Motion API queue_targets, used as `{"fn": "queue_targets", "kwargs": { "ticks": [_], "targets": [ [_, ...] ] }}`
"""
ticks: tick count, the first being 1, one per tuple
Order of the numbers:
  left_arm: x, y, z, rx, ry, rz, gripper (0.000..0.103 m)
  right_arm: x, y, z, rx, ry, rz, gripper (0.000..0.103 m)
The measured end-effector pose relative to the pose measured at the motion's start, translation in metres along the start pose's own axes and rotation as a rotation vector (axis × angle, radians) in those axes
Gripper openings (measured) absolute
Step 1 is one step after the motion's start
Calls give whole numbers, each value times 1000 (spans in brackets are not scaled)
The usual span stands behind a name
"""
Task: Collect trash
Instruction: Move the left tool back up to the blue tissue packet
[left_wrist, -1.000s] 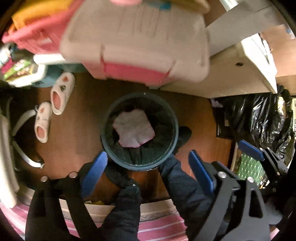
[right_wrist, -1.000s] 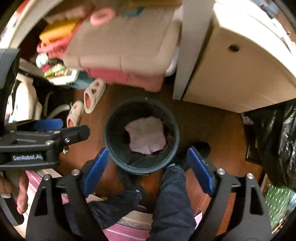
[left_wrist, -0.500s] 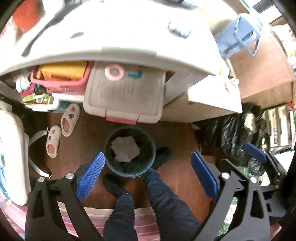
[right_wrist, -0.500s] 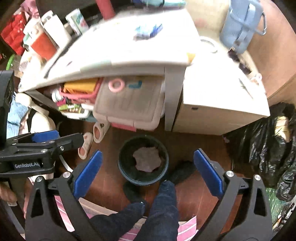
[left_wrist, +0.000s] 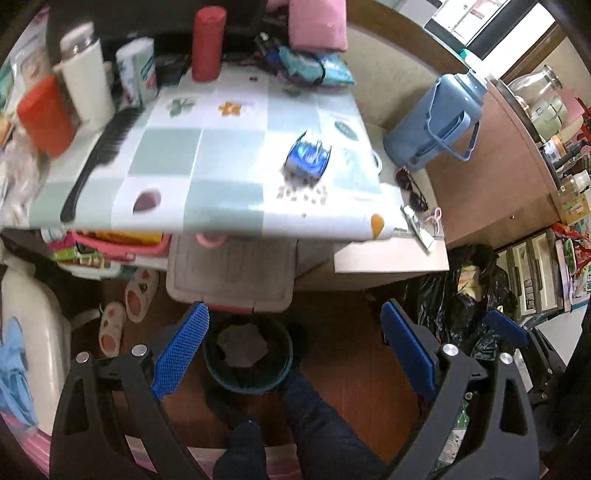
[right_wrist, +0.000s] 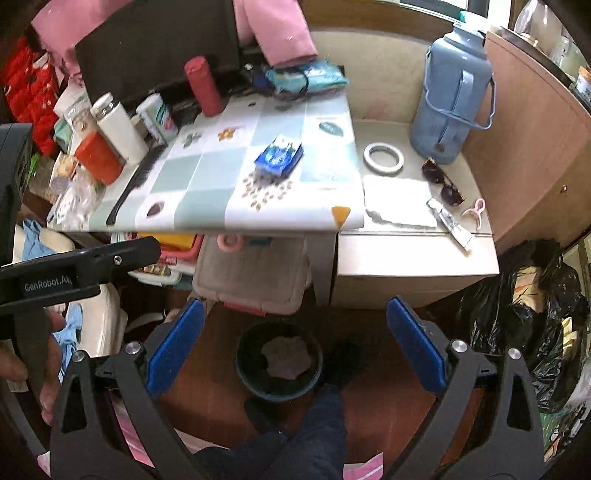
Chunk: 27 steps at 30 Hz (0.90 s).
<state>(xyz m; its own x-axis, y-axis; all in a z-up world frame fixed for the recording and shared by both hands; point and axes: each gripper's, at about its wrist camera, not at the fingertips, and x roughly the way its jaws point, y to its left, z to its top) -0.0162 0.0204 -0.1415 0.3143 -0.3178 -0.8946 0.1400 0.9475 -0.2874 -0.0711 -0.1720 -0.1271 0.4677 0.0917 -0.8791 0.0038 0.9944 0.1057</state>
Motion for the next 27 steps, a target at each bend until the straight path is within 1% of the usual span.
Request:
{"fn": "queue_targets", "kwargs": {
  "ticks": [3,8,11,15,20,27],
  "targets": [
    [-2,-10,17,8,-19,-6,92,-2,-7,14,-12,-18,-6,98],
    [10,-25,42,10,-17,-14,92,8,-30,39,3,-13,-8,98],
    [21,-35,59,8,-12,-6,92,15,-42,53,1,-13,-7,98],
    [40,-42,83,-6,1,8,92,32,-57,74,-11,-5,-13,98],
    [64,-44,107,-32,19,26,92,57,-75,98,-13,21,0,98],
    [104,-40,132,-68,56,41,92,92,-91,123,-29,55,20,98]
  ]
}}
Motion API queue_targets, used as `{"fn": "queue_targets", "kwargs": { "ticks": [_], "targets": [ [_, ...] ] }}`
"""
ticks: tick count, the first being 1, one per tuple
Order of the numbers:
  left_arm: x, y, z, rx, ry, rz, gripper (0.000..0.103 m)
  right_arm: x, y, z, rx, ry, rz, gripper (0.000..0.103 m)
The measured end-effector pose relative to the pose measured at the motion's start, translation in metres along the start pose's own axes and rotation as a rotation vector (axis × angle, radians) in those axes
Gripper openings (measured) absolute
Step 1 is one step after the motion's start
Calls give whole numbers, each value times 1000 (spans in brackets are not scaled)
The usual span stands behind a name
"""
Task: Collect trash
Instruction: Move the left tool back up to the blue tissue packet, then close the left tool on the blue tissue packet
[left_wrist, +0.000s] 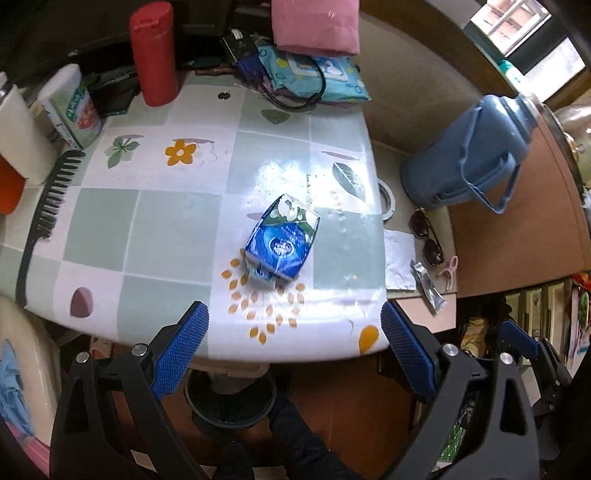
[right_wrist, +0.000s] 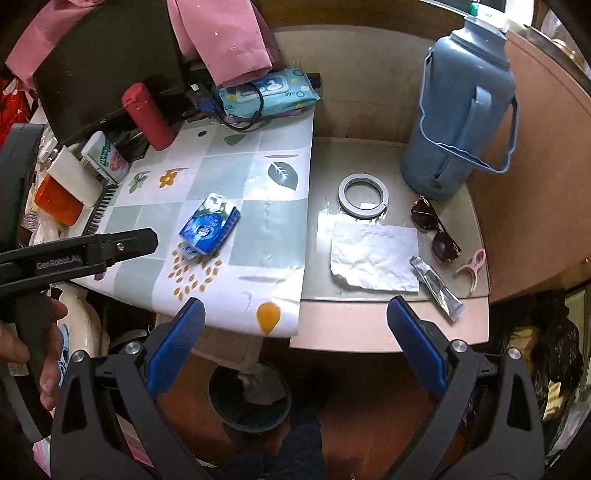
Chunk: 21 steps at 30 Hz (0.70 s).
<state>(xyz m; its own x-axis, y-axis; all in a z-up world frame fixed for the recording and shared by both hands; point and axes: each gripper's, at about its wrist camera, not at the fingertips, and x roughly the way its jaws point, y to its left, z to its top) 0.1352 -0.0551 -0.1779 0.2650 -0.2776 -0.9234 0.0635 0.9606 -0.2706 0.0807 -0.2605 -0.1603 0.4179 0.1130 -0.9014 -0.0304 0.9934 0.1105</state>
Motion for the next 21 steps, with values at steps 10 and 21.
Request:
{"fn": "queue_targets", "kwargs": {
  "ticks": [10,21],
  "targets": [
    [61,-1,26,-17,64,37,92,44,-21,21,-4,61,20,98],
    [103,4,40,-33,109,39,91,80,-34,35,4,104,35,98]
  ]
}}
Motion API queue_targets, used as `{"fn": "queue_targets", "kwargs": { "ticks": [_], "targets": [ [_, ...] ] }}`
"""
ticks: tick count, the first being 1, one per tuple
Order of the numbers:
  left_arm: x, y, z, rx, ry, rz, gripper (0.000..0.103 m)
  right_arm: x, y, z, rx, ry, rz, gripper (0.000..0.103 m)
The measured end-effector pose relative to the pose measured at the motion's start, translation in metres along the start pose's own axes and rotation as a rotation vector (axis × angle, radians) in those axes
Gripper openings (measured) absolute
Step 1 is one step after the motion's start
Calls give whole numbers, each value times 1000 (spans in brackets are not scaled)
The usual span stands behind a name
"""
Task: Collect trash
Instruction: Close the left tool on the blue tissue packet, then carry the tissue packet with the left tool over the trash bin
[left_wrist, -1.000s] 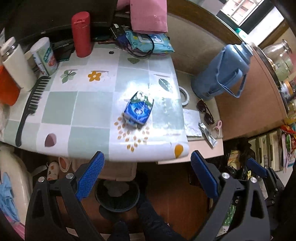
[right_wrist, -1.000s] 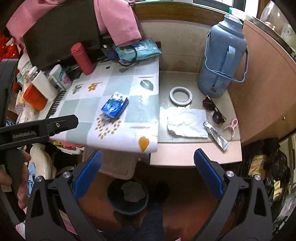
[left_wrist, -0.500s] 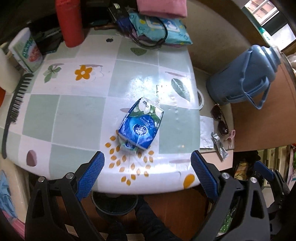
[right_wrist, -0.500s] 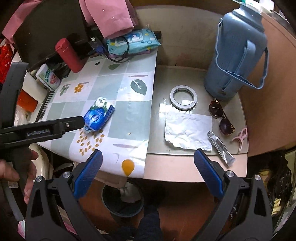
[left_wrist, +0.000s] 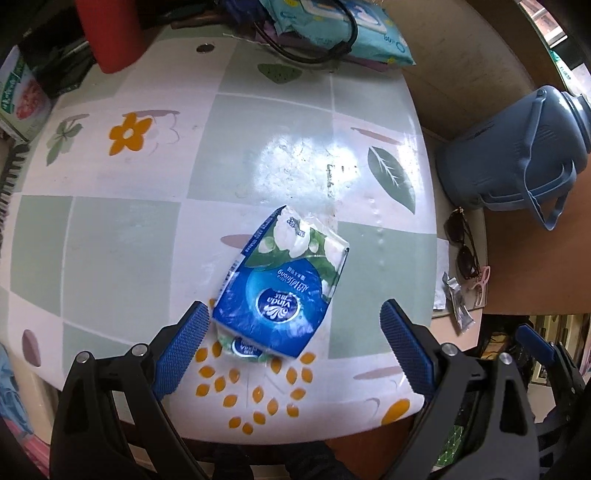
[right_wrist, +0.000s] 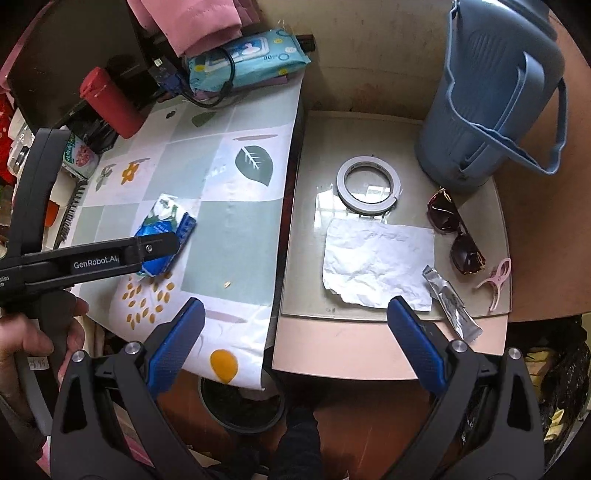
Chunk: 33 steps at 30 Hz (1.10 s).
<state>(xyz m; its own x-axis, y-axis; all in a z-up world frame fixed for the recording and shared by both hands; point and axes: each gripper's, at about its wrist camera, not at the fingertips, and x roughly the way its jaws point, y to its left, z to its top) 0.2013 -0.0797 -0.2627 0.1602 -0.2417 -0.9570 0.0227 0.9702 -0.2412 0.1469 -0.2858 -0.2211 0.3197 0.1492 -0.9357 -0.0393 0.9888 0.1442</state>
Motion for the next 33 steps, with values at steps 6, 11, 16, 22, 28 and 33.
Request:
{"fn": "queue_targets", "kwargs": {
  "ticks": [6,11,16,22,28,33],
  "targets": [
    [7,-5,0,30,9,35,68,4,-4,5,-1,3,3,98],
    [7,-7,2,60,-2,73,50,6,-3,4,1,9,5,98],
    [3,-8,0,84,-4,65,35,5,2,1,-5,10,14,98],
    [-5,-9,-3,115,-19,50,14,1,7,-5,0,6,17,98],
    [-17,-7,-13,140,-29,42,11,-6,15,-10,4,-5,19,98],
    [-29,0,-25,148,-42,36,10,-16,28,-19,4,-19,21,98]
  ]
}}
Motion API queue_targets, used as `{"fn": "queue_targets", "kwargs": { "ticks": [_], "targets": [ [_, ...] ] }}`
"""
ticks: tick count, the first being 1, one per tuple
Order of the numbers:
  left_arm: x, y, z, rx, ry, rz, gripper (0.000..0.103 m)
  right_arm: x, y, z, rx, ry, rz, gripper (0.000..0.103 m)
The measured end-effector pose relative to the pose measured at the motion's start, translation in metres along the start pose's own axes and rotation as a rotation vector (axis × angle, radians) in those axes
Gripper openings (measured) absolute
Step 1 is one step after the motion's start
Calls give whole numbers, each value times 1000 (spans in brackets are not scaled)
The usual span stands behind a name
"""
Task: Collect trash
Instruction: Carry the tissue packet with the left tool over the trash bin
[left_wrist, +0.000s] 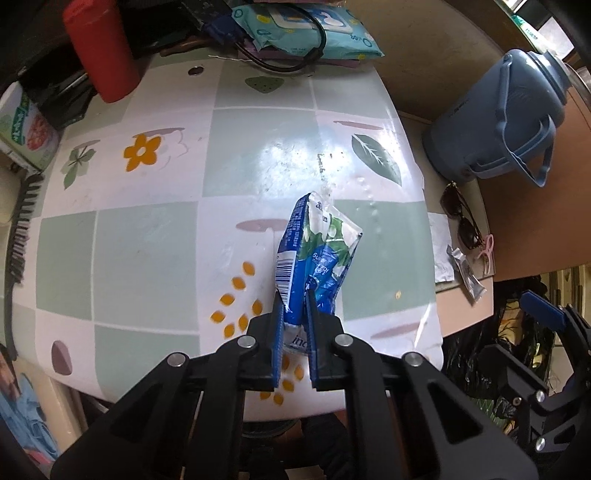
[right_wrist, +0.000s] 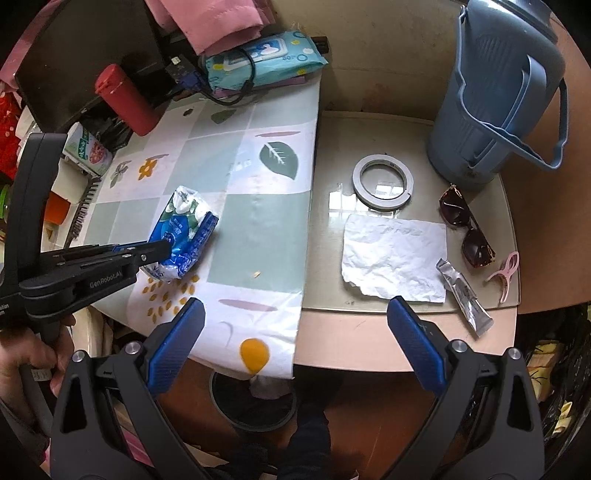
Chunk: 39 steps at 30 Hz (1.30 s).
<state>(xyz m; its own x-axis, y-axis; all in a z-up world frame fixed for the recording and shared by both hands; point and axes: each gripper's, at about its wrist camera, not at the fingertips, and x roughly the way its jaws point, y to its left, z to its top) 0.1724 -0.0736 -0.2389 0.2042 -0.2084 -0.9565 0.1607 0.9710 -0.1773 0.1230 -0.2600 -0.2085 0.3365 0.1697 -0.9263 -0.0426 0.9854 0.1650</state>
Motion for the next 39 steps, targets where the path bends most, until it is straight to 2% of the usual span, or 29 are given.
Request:
{"fn": "queue_targets", "kwargs": {
  "ticks": [8,17,29,39],
  "targets": [
    [-31,11,-32,19,-21,-15,10,-13,25,-21,15,-14,8,98],
    [-58,26,-97,42,-10,-21,10,-31,60,-69,23,-28,10,98],
    [-66,48,-193,85,26,-45,10,-41,105,-170,67,-10,-20,98],
    [-46,59,-263,107,86,-53,10,-38,117,-243,107,30,-43,98]
  ]
}}
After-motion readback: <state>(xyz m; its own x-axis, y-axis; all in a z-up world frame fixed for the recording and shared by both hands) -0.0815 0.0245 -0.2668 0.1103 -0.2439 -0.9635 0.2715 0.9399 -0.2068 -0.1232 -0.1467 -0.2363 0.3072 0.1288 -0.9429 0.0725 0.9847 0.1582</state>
